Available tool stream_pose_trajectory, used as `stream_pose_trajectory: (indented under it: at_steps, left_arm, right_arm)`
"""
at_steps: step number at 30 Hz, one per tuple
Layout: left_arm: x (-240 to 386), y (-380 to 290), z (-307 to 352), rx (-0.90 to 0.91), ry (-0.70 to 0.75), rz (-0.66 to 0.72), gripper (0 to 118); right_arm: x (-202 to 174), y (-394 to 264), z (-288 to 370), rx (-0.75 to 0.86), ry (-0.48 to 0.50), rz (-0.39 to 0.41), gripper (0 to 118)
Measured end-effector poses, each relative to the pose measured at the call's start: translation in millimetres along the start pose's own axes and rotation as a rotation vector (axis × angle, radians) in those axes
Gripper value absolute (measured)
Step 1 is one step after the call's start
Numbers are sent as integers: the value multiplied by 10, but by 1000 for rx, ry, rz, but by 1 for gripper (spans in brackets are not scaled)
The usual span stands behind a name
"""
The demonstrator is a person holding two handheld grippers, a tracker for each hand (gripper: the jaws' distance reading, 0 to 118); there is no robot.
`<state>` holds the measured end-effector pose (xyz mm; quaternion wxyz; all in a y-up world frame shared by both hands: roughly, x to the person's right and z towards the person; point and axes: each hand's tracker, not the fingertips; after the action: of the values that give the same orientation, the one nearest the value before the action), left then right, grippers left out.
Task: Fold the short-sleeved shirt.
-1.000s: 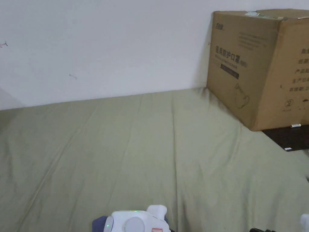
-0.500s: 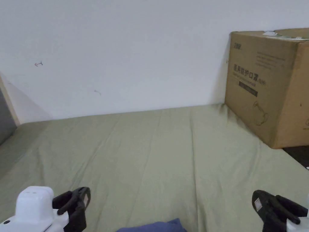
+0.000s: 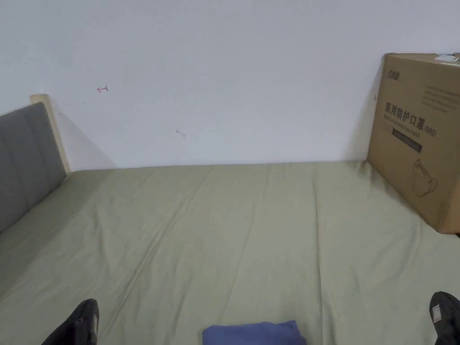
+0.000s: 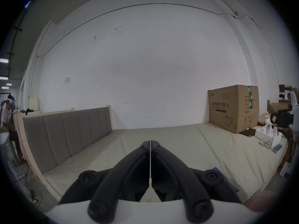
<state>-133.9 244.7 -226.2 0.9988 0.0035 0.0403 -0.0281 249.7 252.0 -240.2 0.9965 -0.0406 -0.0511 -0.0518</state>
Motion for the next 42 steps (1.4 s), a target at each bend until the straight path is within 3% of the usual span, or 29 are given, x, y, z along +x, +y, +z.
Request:
stream_pose_trajectory:
  at_steps: [2,4,5,7,8,9,10,11,12,15,16,18,19,20,23,24,29,30,31,32,34,36,39,42]
  left_arm:
    - [-52,12,-48,-26,-29,45,1]
    - [-135,52,-119,-75,-75,62,1]
    - [-162,55,-162,-100,-70,59,1]
    - [-240,45,-269,-194,-109,93,1]
    - [-270,17,-330,-250,-149,130,1]
    - [-321,-47,-434,-318,-197,186,1]
    - [-373,-124,-540,-380,-247,258,1]
    - [-428,-219,-648,-457,-327,354,1]
    - [-490,-343,-791,-544,-397,466,1]
    - [-565,-803,-1220,-811,-500,691,1]
    - [-555,-961,-1335,-859,-528,694,1]
    - [-497,-1217,-1522,-934,-561,663,3]
    - [-457,-1346,-1600,-968,-607,667,8]
    - [-443,-1480,-1685,-996,-655,695,24]
    - [-386,-1895,-1997,-1110,-769,871,105]
    - [-356,-2007,-2080,-1153,-778,922,107]
    - [-90,-2404,-2355,-1095,-925,1246,104]
    - [21,-2465,-2391,-1113,-965,1287,96]
    - [153,-2500,-2420,-1139,-1007,1320,76]
    - [244,-2526,-2415,-1187,-967,1247,27]
    - [406,-2567,-2353,-1219,-808,992,24]
    - [342,-2473,-2323,-1113,-909,1096,24]
    - [156,-2095,-2295,-1099,-860,875,24]
    - [-428,-1699,-2308,-1054,-843,768,24]
  right_arm:
    - [-39,-49,-25,-5,26,-21,0]
    - [-89,-7,-177,-121,184,-11,0]
    - [-151,-42,-297,-212,234,15,0]
    - [-355,-150,-860,-542,338,78,0]
    - [-413,-142,-1177,-681,408,49,0]
    - [-441,-351,-1399,-776,516,-62,0]
    - [-456,-552,-1567,-815,536,-142,0]
    - [-502,-704,-1725,-899,524,-155,0]
    - [-446,-833,-1779,-849,534,-45,0]
    - [-476,-1332,-1780,-936,427,75,0]
    - [-494,-1491,-2127,-1150,381,44,0]
    - [-487,-1549,-2153,-1134,403,35,0]
    - [-482,-1562,-2168,-1119,406,44,0]
    - [-556,-1518,-2087,-1119,393,66,0]
    - [-484,-1503,-2104,-1121,379,30,0]
    - [-515,-1493,-2072,-1124,366,-2,0]
    - [-404,-1461,-2060,-1165,344,-124,0]
    - [-382,-1466,-2068,-1166,344,-140,0]
    - [-364,-1474,-2080,-1164,345,-151,0]
    - [-356,-1493,-2066,-1163,343,-155,0]
    - [-344,-1511,-2075,-1164,332,-168,0]
    - [-330,-1505,-2041,-1154,330,-190,0]
    - [-323,-1350,-1904,-1070,349,-240,0]
    - [-337,-1141,-1667,-1026,367,-217,0]
